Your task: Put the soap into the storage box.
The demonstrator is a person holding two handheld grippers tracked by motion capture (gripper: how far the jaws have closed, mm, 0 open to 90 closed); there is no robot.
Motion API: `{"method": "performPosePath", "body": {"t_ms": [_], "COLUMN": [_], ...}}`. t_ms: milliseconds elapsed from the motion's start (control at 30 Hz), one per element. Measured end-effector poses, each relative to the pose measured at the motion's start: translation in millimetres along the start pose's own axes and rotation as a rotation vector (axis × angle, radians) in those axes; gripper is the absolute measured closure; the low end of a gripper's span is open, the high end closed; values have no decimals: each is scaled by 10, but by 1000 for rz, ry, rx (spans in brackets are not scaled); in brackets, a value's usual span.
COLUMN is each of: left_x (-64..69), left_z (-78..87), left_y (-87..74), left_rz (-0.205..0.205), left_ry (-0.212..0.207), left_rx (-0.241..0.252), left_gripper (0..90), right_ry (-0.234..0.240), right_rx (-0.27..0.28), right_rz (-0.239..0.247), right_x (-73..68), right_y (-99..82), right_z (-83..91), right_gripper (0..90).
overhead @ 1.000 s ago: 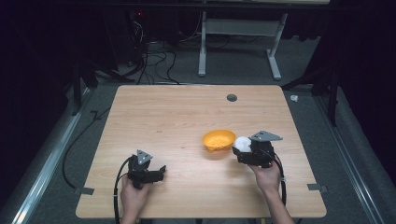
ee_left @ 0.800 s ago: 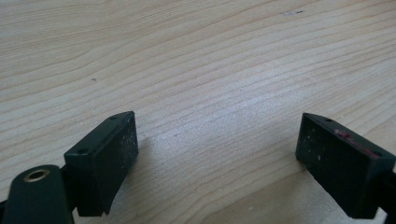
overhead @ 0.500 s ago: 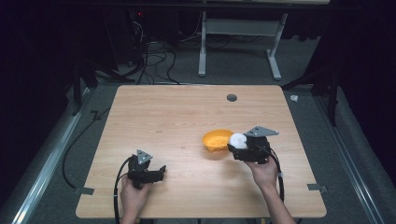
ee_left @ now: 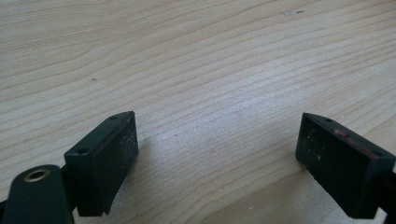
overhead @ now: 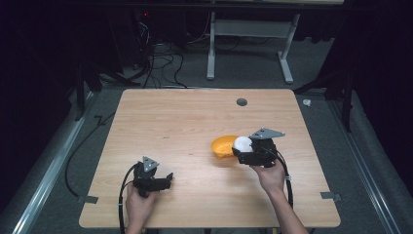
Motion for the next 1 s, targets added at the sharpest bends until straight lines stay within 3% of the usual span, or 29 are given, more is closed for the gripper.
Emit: {"method": "performPosePath", "body": {"t_ms": [333, 1000], "left_x": [0, 0], "left_z": [0, 0], "left_y": [0, 0], "left_rz": [0, -1], "left_ry": [0, 0], "left_rx": [0, 0], "left_gripper": [133, 133], "right_ry": [10, 32], "right_rx": [-3, -46], "right_rz": [24, 22], "right_x": [-43, -66], "right_y": [107, 186], "right_z": [-87, -325], "right_gripper": [247, 246]}}
Point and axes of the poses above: each handheld gripper's, and its own axes: z roughly backward along the jaws, y roughly out of its top, x roughly to its right, the point moved 8 cm from there along -z, roughly forward along the jaws, and after that the axes turned 10 degrees about z, right-handed, at the moved point
